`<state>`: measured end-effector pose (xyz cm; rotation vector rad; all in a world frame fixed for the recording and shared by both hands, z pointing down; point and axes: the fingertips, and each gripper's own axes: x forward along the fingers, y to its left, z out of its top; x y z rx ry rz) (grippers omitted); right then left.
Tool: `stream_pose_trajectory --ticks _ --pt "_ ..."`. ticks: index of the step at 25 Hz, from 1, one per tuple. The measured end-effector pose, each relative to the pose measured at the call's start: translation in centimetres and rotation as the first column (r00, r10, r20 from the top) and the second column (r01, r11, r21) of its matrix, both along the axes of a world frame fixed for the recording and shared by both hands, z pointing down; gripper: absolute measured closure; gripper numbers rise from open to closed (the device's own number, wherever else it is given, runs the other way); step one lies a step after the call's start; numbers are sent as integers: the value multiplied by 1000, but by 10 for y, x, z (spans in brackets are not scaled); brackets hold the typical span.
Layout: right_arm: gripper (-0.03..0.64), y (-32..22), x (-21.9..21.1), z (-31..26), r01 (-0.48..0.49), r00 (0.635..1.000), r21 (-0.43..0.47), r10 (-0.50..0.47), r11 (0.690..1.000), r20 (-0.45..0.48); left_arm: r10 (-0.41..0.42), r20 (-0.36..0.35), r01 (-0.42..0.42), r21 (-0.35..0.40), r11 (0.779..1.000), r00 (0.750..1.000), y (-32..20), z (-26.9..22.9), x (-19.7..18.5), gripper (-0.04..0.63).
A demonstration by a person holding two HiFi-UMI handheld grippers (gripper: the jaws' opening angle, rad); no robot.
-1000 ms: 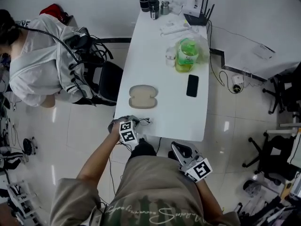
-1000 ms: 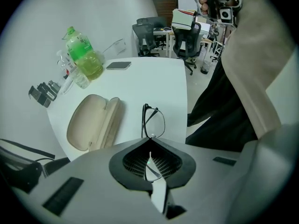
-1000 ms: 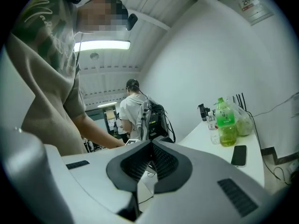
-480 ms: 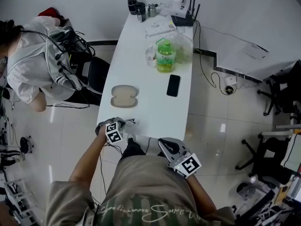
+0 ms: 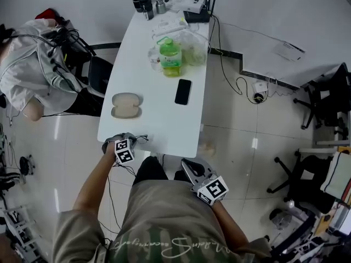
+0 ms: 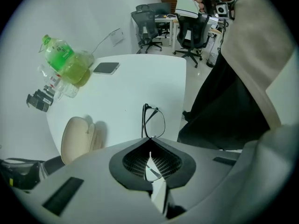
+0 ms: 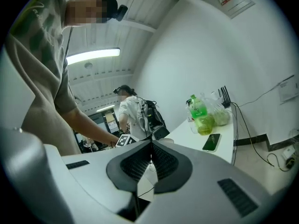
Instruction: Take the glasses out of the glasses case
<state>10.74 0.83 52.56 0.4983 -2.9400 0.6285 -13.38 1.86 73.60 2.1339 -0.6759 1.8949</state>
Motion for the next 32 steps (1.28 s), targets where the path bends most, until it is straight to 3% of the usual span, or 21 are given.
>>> stream_pose_trajectory --ticks 5,9,15,23,32 --pt "604 -7 0 -11 -6 1000 25 6 1000 6 34 -13 -35 -8 999 999 -2 3 24 578" --pt "604 -23 9 -17 -74 996 -6 74 997 54 74 -18 -74 -8 997 997 -9 5 39 578" --pt "604 -30 23 -20 -108 992 -8 109 994 66 134 26 -133 -43 990 991 -8 10 55 578" --pt "604 -34 47 -17 -138 988 -15 139 990 66 123 -14 -123 -60 991 992 -9 14 83 578" --pt "604 -24 61 -13 -133 990 -1 133 991 46 153 -15 -153 -51 987 988 -6 20 112 578"
